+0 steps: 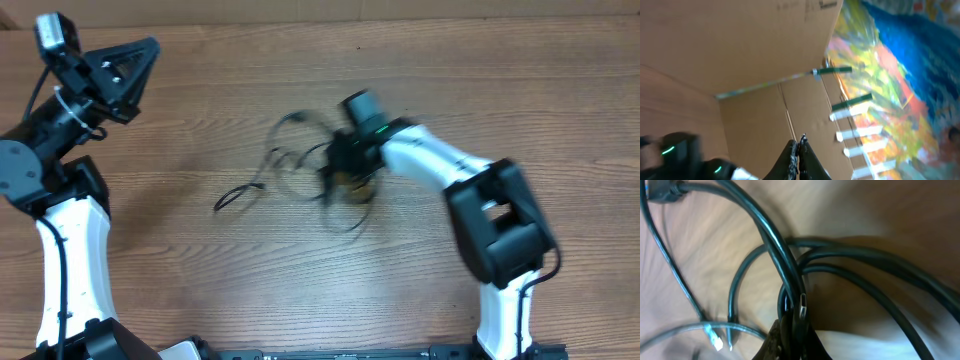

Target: Untangle cables

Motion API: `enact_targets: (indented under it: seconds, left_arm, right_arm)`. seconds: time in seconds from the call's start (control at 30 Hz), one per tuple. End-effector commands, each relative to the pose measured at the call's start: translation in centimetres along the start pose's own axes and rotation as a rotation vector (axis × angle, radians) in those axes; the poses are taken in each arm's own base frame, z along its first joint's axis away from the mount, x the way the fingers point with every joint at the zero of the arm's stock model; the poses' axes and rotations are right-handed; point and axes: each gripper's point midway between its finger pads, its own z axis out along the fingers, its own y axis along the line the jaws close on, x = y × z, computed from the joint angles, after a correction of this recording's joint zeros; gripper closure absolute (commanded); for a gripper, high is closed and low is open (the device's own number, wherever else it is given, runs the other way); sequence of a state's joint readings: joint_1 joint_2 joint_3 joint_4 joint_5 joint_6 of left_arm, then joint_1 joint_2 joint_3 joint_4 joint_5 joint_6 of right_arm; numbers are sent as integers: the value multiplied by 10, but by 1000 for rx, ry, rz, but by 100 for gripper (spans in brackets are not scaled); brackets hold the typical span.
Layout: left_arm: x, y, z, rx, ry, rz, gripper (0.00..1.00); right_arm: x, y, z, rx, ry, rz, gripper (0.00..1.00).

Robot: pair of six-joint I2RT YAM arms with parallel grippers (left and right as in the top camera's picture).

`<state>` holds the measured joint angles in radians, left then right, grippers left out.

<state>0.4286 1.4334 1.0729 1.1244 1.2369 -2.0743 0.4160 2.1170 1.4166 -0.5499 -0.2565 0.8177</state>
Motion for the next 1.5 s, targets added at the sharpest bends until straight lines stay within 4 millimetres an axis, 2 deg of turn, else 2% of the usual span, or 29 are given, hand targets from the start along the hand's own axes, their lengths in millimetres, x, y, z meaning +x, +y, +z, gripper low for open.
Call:
enact_targets:
  seconds: [0.0, 0.03, 0.1, 0.23, 0.27, 0.3, 0.33, 0.43, 0.47, 0.53, 0.63, 0.7, 0.77, 0.83, 0.93, 1.1, 1.2, 1.3, 1.47]
  left_arm:
    - [-10, -15, -13, 2, -50, 39, 96]
    - [-12, -15, -15, -3, -54, 49, 96]
    - [-10, -14, -16, -12, -43, 90, 96]
    - [14, -3, 3, -25, 78, 239, 93]
    - [22, 1, 11, -25, 113, 260, 79]
    - [30, 7, 21, -23, 149, 270, 59]
    - [37, 13, 30, -23, 175, 269, 44]
    - [51, 46, 61, -63, 192, 220, 7]
    - [53, 62, 71, -106, 170, 189, 0]
    - [54, 97, 83, -222, 99, 151, 0]
    - [53, 143, 89, -424, -27, 104, 0]
    - [58, 163, 94, -526, -94, 92, 0]
    - [67, 174, 104, -588, -144, 111, 0]
    - [80, 186, 117, -635, -187, 96, 0]
    - [104, 212, 133, -681, -212, -27, 0]
    - [142, 271, 151, -735, -145, -242, 0]
    - [159, 289, 171, -674, -70, -336, 0]
    - [166, 300, 188, -607, -43, -382, 0]
    - [172, 323, 197, -572, -22, -410, 0]
  right_arm:
    - [-69, -79, -26, 167, -128, -16, 96]
    - [-79, -95, -34, 181, -126, 7, 96]
    - [-93, -115, -46, 185, -119, 10, 96]
    - [-113, -130, -67, 150, -110, 21, 96]
    - [-115, -131, -70, 152, -112, 26, 96]
    - [-116, -132, -73, 154, -111, 29, 96]
    - [-117, -132, -74, 157, -107, 33, 96]
    - [-112, -132, -78, 169, -85, 39, 94]
    - [-109, -131, -79, 173, -74, 38, 93]
    - [-103, -130, -80, 183, -54, 35, 93]
    - [-92, -131, -83, 201, -19, 40, 94]
    - [-86, -131, -86, 206, 4, 45, 95]
    - [-80, -129, -88, 196, 25, 42, 95]
    - [-75, -125, -91, 178, 46, 34, 96]
    - [-67, -117, -96, 148, 71, 34, 96]
    - [-57, -92, -111, 94, 68, -19, 96]
    - [-54, -76, -123, 73, 37, -66, 96]
    - [-49, -62, -132, 54, 17, -102, 96]
    - [-35, -44, -140, 45, 12, -183, 96]
